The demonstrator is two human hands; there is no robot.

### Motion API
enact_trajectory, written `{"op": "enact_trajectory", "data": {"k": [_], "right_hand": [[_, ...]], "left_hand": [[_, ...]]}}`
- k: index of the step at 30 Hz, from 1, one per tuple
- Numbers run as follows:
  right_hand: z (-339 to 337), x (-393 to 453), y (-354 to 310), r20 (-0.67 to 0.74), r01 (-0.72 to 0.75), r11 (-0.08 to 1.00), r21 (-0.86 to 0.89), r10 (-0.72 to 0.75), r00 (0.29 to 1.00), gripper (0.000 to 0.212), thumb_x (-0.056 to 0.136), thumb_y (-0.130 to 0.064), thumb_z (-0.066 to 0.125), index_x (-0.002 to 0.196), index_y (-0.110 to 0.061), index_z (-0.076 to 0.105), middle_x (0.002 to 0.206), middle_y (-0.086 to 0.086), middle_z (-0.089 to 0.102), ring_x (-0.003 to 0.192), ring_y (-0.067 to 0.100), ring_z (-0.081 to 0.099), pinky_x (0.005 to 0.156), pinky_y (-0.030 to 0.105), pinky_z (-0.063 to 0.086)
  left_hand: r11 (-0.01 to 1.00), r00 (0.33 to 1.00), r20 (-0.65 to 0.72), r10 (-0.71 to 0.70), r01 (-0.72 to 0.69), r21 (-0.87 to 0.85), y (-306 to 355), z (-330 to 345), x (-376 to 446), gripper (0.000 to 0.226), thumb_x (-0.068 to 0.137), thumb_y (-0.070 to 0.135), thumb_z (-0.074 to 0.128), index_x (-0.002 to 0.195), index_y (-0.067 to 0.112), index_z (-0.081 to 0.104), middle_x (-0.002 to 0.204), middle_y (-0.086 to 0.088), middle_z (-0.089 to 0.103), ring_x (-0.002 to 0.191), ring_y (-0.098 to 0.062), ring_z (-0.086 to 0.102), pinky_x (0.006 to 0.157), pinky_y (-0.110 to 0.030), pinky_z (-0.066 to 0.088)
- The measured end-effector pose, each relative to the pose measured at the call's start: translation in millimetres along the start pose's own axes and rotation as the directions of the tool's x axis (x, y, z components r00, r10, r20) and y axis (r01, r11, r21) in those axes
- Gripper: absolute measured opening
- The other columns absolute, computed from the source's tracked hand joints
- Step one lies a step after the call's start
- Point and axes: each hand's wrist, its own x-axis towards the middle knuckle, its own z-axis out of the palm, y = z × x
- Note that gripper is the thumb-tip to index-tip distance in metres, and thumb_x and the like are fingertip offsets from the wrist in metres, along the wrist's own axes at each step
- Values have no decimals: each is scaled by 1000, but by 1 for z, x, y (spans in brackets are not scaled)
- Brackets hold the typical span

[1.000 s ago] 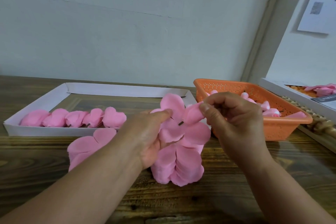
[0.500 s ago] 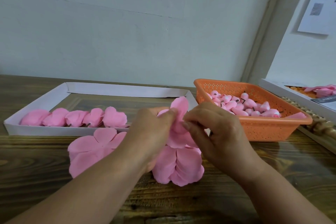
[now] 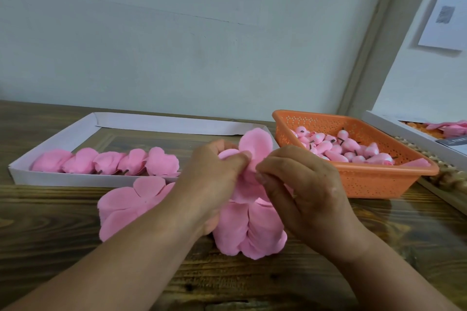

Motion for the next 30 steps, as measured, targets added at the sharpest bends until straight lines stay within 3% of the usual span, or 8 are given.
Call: {"op": "enact_trajectory", "data": {"k": [5, 11, 16, 19, 23, 26, 30], "right_hand": [[0, 1, -1, 4, -15, 1000, 14, 15, 1000, 14, 86, -4, 57, 79, 1, 68, 74, 9, 62, 63, 23, 57, 52, 40, 45], [0, 1, 0, 39, -54, 998, 27, 53, 998, 18, 88, -8, 56, 76, 0, 67, 71, 7, 60, 61, 22, 55, 50, 39, 44], [1, 0, 3, 30, -96, 995, 1, 96, 995, 9, 83, 0, 62, 76, -2, 66, 70, 5, 59, 59, 21, 54, 49, 40, 44], [-1, 0, 4, 24, -163, 986, 13, 163, 986, 10, 83, -3, 61, 74, -4, 66, 71, 1, 60, 62, 16, 53, 52, 35, 46], [-5, 3, 4, 26, -256, 965, 52, 255, 967, 11, 80, -5, 61, 74, -10, 68, 73, -14, 56, 68, 0, 49, 62, 13, 41], [-6, 4, 3, 39, -321, 941, 110, 319, 947, 12, 79, -7, 61, 71, -12, 68, 70, -26, 52, 67, -6, 49, 62, 9, 39], [-8, 5, 1, 46, -385, 911, 147, 383, 923, 12, 79, -7, 60, 77, -12, 70, 68, -32, 51, 71, -11, 53, 63, 5, 39]], "left_hand": [[992, 996, 55, -71, 76, -105, 0, -3, 0, 13, 90, 11, 61, 78, 9, 66, 66, -6, 66, 64, -20, 65, 62, -31, 52], [996, 998, 18, -58, 59, -63, -5, -1, 2, 21, 91, 16, 60, 72, 8, 67, 69, -11, 65, 72, -26, 62, 79, -45, 53], [998, 1000, 20, -22, 23, -61, -4, -2, 0, 25, 92, 14, 57, 70, 11, 70, 63, -5, 67, 62, -18, 63, 60, -30, 49], [999, 998, 67, 6, -4, -31, -3, -2, -2, 25, 92, 12, 56, 72, 5, 71, 73, -12, 72, 73, -25, 67, 69, -38, 55], [999, 990, 137, 22, -25, 23, -4, 1, -5, 27, 92, 10, 54, 74, 9, 74, 81, -15, 73, 78, -26, 68, 81, -43, 54], [999, 985, 169, 22, -26, 23, -4, 0, -4, 23, 91, 11, 55, 79, 7, 75, 87, -18, 73, 87, -33, 69, 87, -47, 53], [999, 974, 225, 31, -34, 6, -5, -2, -5, 11, 84, 13, 68, 91, 14, 76, 88, -10, 75, 89, -26, 71, 87, -42, 56]]}}
